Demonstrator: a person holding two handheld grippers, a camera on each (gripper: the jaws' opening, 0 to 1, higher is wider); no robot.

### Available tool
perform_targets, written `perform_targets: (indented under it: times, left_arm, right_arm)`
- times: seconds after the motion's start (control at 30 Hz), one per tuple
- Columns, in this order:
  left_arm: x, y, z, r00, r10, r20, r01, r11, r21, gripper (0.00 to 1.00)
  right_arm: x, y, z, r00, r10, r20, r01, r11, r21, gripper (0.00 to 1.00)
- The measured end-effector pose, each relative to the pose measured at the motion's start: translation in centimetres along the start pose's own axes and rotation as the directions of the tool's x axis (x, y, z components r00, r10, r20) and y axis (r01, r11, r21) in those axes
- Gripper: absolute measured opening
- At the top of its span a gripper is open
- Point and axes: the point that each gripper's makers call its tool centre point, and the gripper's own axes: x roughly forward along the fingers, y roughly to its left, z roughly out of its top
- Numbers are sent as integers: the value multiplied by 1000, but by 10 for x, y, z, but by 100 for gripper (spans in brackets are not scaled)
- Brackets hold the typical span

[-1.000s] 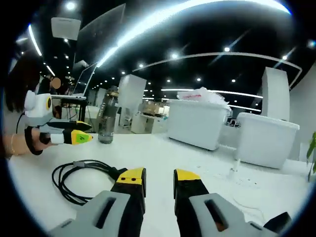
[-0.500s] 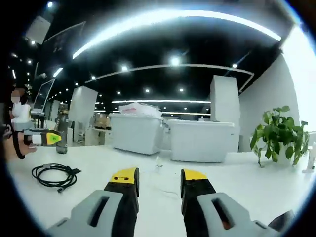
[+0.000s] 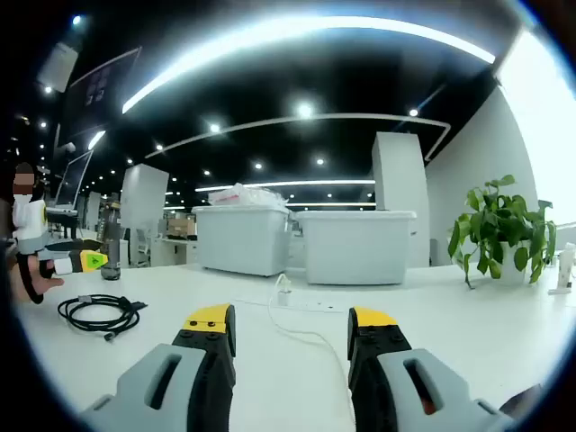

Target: Coil the Type-C to USB data cable on the desktop and secure it with Velcro straps.

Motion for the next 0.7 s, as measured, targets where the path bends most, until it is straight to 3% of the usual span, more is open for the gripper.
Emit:
perform_targets:
  times: [0.07, 0.17, 0.33, 0.47, 0.53, 0.7]
  left_arm:
    - [1, 0, -1, 1000, -1, -3, 1, 1000, -2, 54]
    - [1, 0, -6, 1000, 0, -18, 0, 1000, -6, 54]
    - [1, 4, -4, 1000, 10, -17, -10, 1000, -13, 55]
    - [1, 6, -3, 1000, 13, -17, -14, 1000, -18, 55]
    - [0, 7, -5, 1000, 17, -22, -18, 1000, -21, 55]
    - [4, 5, -14, 999, 12, -50, -14, 999, -52, 55]
  right_arm:
    - [-1, -2, -2, 1000, -9, -6, 9, 1000, 9, 50]
    - [-6, -9, 6, 998, -45, 41, 44, 999, 22, 49]
    - [-6, -13, 12, 996, -56, 68, 56, 998, 7, 50]
    - [-3, -15, 3, 997, -62, 42, 61, 998, 8, 50]
    - [-4, -15, -2, 997, -68, 25, 66, 996, 55, 49]
    - [-4, -11, 4, 997, -46, 57, 42, 997, 67, 50]
